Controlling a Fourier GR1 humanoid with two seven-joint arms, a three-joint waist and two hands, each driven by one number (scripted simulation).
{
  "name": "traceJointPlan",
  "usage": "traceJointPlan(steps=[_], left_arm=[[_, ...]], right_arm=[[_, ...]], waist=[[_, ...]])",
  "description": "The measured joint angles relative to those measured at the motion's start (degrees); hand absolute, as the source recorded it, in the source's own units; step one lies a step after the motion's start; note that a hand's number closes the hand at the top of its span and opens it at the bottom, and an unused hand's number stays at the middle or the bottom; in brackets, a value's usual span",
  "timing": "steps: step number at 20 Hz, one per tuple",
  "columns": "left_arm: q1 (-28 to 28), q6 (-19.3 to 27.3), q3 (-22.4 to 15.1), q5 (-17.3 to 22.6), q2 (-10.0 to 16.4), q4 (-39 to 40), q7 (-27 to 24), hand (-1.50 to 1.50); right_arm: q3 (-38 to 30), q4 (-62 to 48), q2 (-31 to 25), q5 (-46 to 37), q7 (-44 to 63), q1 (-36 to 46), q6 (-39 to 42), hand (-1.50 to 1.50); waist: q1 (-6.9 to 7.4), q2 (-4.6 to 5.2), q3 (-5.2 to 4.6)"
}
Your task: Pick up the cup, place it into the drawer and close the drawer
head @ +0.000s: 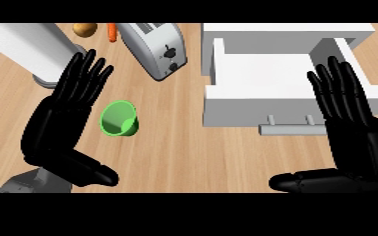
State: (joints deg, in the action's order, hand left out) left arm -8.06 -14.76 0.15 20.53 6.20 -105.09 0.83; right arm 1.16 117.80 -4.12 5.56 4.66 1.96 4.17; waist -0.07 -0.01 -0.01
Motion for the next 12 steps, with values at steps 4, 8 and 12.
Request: traceJointPlan(steps=[4, 8, 12], left_arm=[[-1.64, 0.18, 0.65, -0.84, -0.31, 2.47, -0.18, -1.50], [0.18, 0.51, 0.33, -2.02, -0.89, 1.76, -0.29, -1.50], [-0.73, 0.28, 1.49, -2.56, -0.66, 4.44, -1.05, -1.50]], right_arm=[[0.31, -0.79, 0.57, -0.49, 0.01, 0.93, -0.10, -1.50], [-0.06, -0.85, 0.86, -0.38, 0.51, 1.65, -0.33, -1.50], [-1.05, -0.43, 0.55, 0.20, 0.43, 2.13, -0.04, -1.50]], waist=[[0.00, 0.00, 0.01], [0.07, -0.01, 0.01], [0.02, 0.00, 0.02]])
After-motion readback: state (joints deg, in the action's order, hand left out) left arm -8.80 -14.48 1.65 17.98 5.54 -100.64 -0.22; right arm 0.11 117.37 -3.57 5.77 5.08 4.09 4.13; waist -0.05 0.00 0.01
